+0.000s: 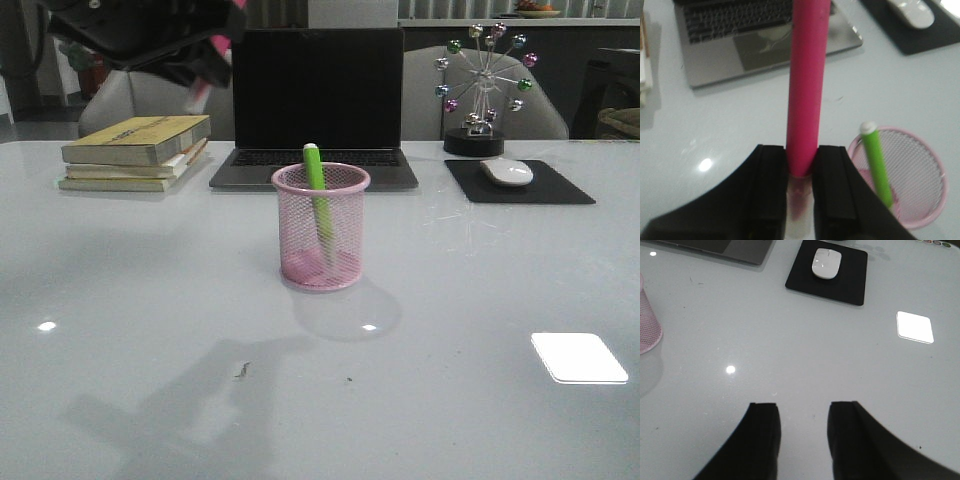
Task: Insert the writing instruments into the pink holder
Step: 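Lift the pink marker upright with the left gripper, then carry the pink marker over the holder with the left gripper, then lower the pink marker into the holder and open the left gripper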
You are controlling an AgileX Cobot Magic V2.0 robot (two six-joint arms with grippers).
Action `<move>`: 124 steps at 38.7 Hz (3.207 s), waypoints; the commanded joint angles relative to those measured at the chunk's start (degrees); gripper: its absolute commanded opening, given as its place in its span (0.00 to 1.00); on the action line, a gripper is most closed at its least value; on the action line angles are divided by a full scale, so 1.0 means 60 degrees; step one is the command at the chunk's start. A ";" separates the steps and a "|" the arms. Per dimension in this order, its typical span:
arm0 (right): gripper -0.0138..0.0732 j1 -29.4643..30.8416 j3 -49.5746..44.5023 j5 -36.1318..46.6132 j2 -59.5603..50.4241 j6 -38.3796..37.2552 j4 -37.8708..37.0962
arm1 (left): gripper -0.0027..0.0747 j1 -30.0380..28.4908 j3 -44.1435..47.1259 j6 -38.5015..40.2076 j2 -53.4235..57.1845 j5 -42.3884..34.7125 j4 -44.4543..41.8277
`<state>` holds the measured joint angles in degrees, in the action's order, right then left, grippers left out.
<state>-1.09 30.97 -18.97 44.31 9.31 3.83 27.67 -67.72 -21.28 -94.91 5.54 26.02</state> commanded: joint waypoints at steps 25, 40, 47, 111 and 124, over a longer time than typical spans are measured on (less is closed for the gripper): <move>0.58 0.0050 0.0279 0.0640 -0.0088 0.0064 -0.0074 | 0.16 0.2371 -0.0256 0.0335 -0.1840 -0.5630 0.0138; 0.58 0.0050 0.0279 0.0640 -0.0088 0.0064 -0.0074 | 0.18 0.2414 -0.0256 0.0541 -0.2246 -0.5831 0.0138; 0.58 0.0050 0.0279 0.0640 -0.0088 0.0064 -0.0074 | 0.33 0.2414 -0.0256 0.0541 -0.2297 -0.5572 0.0138; 0.58 0.0050 0.0279 0.0640 -0.0088 0.0064 -0.0074 | 0.31 -0.2751 0.0523 -0.0855 0.3935 -0.0195 -0.0626; 0.58 0.0050 0.0279 0.0769 -0.0088 0.0064 -0.0081 | 0.31 -0.3701 0.2734 -0.0855 0.6155 -0.0056 -0.0626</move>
<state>-1.09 30.97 -19.11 44.31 9.31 3.83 6.16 -52.44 -26.45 -62.17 8.96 22.01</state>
